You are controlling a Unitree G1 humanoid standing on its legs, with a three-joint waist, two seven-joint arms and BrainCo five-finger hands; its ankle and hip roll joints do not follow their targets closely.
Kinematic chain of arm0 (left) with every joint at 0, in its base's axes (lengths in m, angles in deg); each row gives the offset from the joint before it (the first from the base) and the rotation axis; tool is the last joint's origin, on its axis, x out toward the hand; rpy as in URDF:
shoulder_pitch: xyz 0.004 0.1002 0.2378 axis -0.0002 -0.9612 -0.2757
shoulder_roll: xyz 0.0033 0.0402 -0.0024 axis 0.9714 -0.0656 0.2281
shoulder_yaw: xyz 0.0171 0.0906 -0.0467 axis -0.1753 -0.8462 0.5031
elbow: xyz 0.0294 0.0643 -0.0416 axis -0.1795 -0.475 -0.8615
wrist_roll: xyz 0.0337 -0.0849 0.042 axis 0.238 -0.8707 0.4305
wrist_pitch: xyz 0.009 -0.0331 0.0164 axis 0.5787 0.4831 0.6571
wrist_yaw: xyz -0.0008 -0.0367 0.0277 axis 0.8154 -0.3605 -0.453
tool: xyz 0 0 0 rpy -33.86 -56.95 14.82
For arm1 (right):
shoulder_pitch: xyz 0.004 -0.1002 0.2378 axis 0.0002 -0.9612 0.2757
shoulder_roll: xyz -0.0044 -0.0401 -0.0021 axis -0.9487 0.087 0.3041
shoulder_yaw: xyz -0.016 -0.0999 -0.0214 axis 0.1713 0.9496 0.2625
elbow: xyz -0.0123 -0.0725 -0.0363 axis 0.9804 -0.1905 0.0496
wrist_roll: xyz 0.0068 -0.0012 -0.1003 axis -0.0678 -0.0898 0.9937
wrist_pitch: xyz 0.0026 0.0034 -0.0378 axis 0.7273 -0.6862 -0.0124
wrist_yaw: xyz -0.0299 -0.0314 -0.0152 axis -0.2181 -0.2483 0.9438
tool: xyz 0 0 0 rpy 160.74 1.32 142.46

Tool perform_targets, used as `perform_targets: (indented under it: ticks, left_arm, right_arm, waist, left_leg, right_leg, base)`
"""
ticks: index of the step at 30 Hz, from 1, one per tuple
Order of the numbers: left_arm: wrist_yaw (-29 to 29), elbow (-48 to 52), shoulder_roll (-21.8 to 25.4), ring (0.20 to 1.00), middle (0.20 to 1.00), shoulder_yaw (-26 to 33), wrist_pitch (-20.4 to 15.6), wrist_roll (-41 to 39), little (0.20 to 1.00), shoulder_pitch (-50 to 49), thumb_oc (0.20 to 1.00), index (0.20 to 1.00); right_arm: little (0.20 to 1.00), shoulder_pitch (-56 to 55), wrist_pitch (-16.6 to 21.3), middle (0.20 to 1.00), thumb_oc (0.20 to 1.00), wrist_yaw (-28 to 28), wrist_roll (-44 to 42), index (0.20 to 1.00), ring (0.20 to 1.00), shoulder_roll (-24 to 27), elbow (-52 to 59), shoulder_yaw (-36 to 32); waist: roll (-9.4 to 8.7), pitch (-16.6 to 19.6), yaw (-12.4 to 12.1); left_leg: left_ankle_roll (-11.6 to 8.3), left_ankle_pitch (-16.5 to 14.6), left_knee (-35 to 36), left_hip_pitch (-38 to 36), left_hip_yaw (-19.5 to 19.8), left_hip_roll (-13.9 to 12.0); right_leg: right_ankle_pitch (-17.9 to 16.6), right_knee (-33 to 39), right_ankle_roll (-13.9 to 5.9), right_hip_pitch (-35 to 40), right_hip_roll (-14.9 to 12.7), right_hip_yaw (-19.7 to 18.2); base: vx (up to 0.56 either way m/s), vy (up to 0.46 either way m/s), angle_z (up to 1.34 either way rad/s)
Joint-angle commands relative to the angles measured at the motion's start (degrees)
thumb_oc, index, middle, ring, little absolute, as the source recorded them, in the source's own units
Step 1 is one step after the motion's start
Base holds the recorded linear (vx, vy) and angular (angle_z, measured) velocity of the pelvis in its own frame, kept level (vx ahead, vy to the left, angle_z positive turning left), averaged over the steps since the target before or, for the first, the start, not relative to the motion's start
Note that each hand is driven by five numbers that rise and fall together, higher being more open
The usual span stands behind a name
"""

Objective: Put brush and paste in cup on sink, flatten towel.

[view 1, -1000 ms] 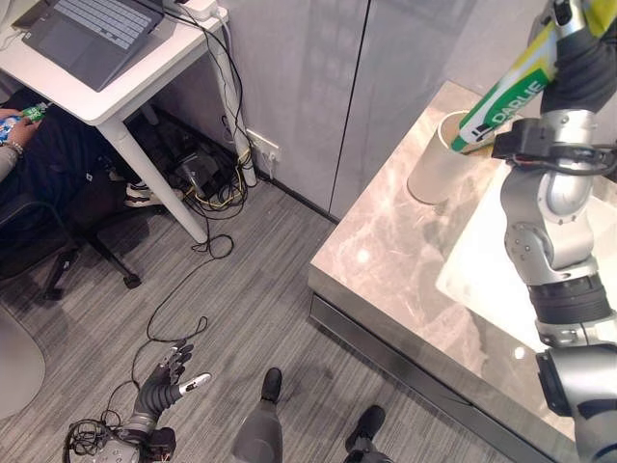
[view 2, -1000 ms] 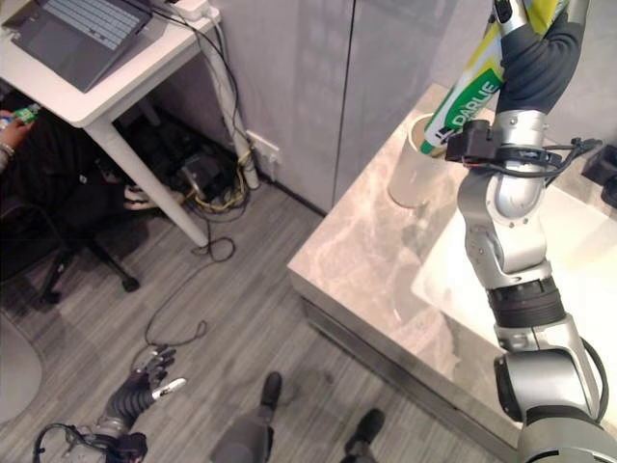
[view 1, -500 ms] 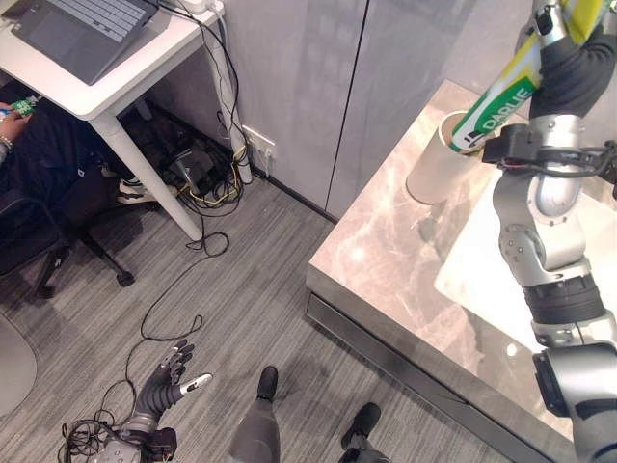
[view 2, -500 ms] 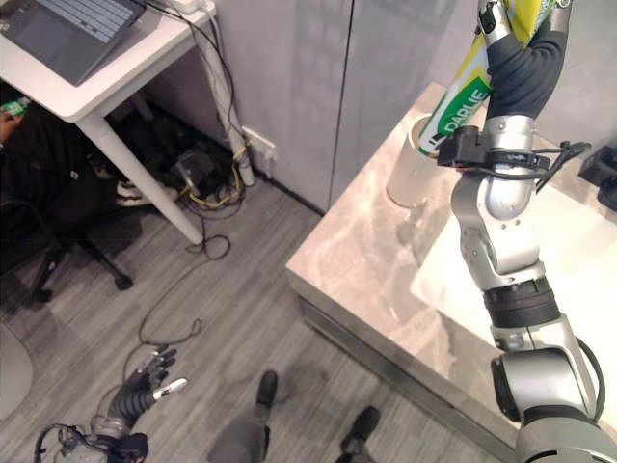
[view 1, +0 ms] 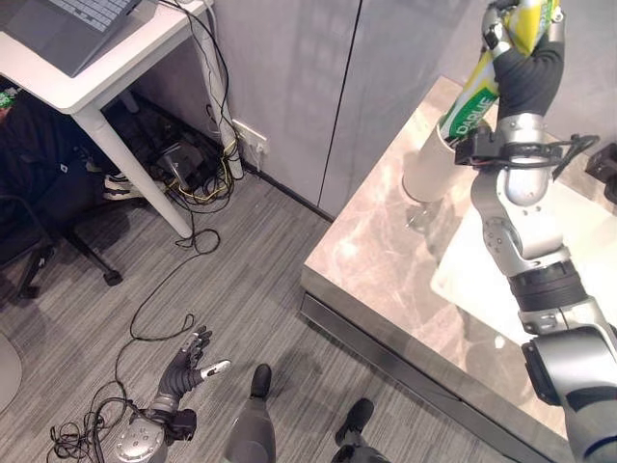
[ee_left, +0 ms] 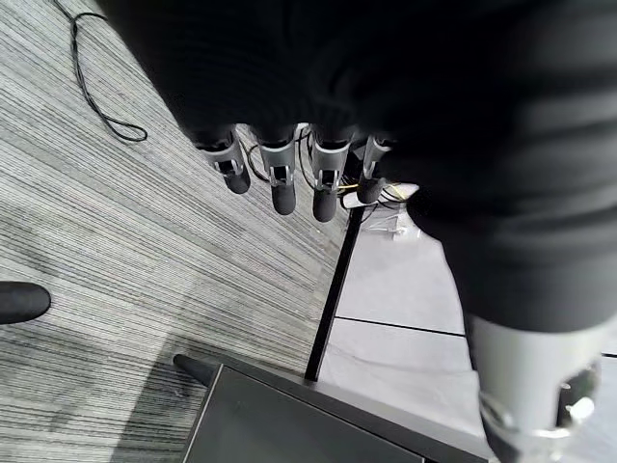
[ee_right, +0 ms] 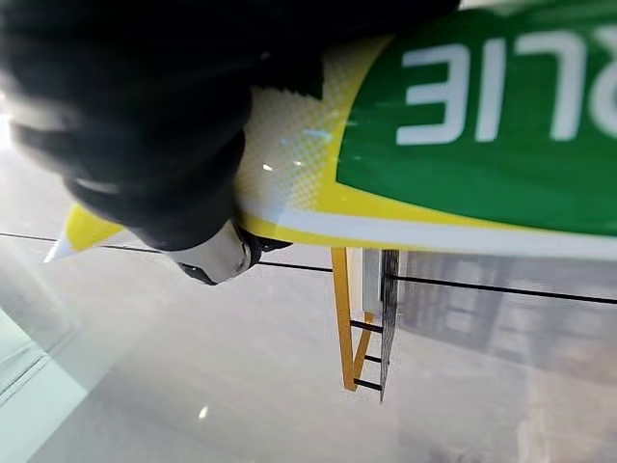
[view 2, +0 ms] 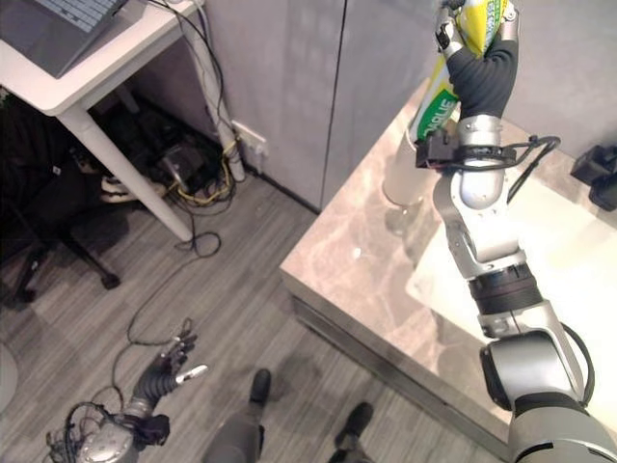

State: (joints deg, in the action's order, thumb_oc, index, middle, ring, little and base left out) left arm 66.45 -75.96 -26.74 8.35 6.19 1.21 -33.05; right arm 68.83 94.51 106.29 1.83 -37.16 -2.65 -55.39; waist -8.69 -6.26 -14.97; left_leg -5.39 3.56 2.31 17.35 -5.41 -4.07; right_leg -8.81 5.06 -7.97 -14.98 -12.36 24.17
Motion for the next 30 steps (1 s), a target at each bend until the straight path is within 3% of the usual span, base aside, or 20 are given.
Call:
perform_targets:
  ticks: [1, 13, 15, 16, 18, 19, 30]
  left_arm:
    - [0.60, 3.10, 2.97, 1.000, 1.000, 0.01, -1.90, -0.73, 1.000, -2.06, 1.000, 1.000]
    - [0.32, -0.08, 2.14, 1.000, 1.000, 0.17, -1.46, -1.02, 1.000, -0.70, 1.000, 1.000]
    - [0.23, -0.73, 1.90, 1.000, 1.000, 0.21, -1.42, -0.96, 1.000, -0.40, 1.000, 1.000]
    - [0.28, -1.05, 1.91, 1.000, 1.000, 0.24, -1.35, -0.81, 1.000, -0.22, 1.000, 1.000]
    - [0.18, -1.34, 1.72, 1.000, 1.000, 0.28, -1.36, -0.71, 1.000, -0.08, 1.000, 1.000]
    - [0.06, -1.69, 1.50, 1.000, 1.000, 0.38, -1.29, -0.62, 1.000, 0.17, 1.000, 1.000]
    - [-0.52, -4.62, 0.67, 1.000, 1.000, -0.08, -0.89, 0.31, 1.000, 2.42, 1.000, 1.000]
  right_arm:
    - [0.200, 7.28, 3.04, 0.200, 0.200, 0.74, 1.08, 0.200, 0.200, 4.45, 0.91, -1.74]
    - [0.209, 5.92, 2.18, 0.209, 0.209, 0.61, 2.51, 0.209, 0.209, 4.21, 0.11, -1.78]
    - [0.354, 5.60, 1.89, 0.354, 0.354, 0.19, 2.43, 0.354, 0.354, 3.95, 0.07, -1.53]
    - [0.495, 5.44, 1.61, 0.495, 0.495, -0.21, 2.63, 0.495, 0.495, 4.00, 0.26, -1.14]
    - [0.928, 5.28, 1.39, 0.928, 0.928, -0.38, 2.77, 0.928, 0.928, 4.11, 0.44, -0.94]
    - [1.000, 4.99, 1.14, 1.000, 1.000, -0.77, 2.89, 1.000, 1.000, 4.05, 0.68, -0.65]
    - [1.000, 4.41, 0.06, 1.000, 1.000, -0.20, 5.64, 1.000, 1.000, 3.18, 0.90, -0.60]
  waist:
    - [0.23, -1.24, -1.64]
    - [0.42, -1.06, -0.71]
    - [0.52, -0.98, -0.55]
    - [0.54, -0.91, -0.47]
    - [0.58, -0.88, -0.38]
    - [0.56, -0.81, -0.27]
    - [0.47, -0.06, 0.10]
  left_leg:
    - [1.22, 0.95, 2.69, -1.18, 0.93, 2.86]
    - [1.29, 1.35, 2.69, -1.37, 0.51, 2.64]
    - [1.27, 1.38, 2.69, -1.48, 0.44, 2.58]
    - [1.25, 1.40, 2.69, -1.56, 0.41, 2.56]
    - [1.23, 1.41, 2.69, -1.63, 0.39, 2.49]
    - [1.20, 1.46, 2.69, -1.67, 0.30, 2.37]
    - [0.87, 1.62, 2.69, -2.28, 0.32, 1.98]
  right_leg:
    - [-3.54, -0.06, -7.03, 8.61, -4.79, 0.08]
    - [-3.24, -0.06, -6.86, 8.10, -4.65, -0.58]
    - [-3.18, -0.06, -6.84, 8.14, -4.64, -0.71]
    - [-3.20, -0.06, -6.81, 8.16, -4.62, -0.74]
    - [-3.20, -0.06, -6.79, 8.20, -4.60, -0.78]
    - [-3.01, -0.06, -6.73, 8.21, -4.54, -0.80]
    - [-2.46, -0.06, -6.34, 8.81, -4.14, -0.92]
  base:
    - [0.00, 0.000, 0.00]
    - [0.00, 0.000, 0.00]
    - [0.00, 0.000, 0.00]
    - [0.00, 0.000, 0.00]
    - [0.00, 0.000, 0.00]
    - [0.00, 0.000, 0.00]
    - [0.00, 0.000, 0.00]
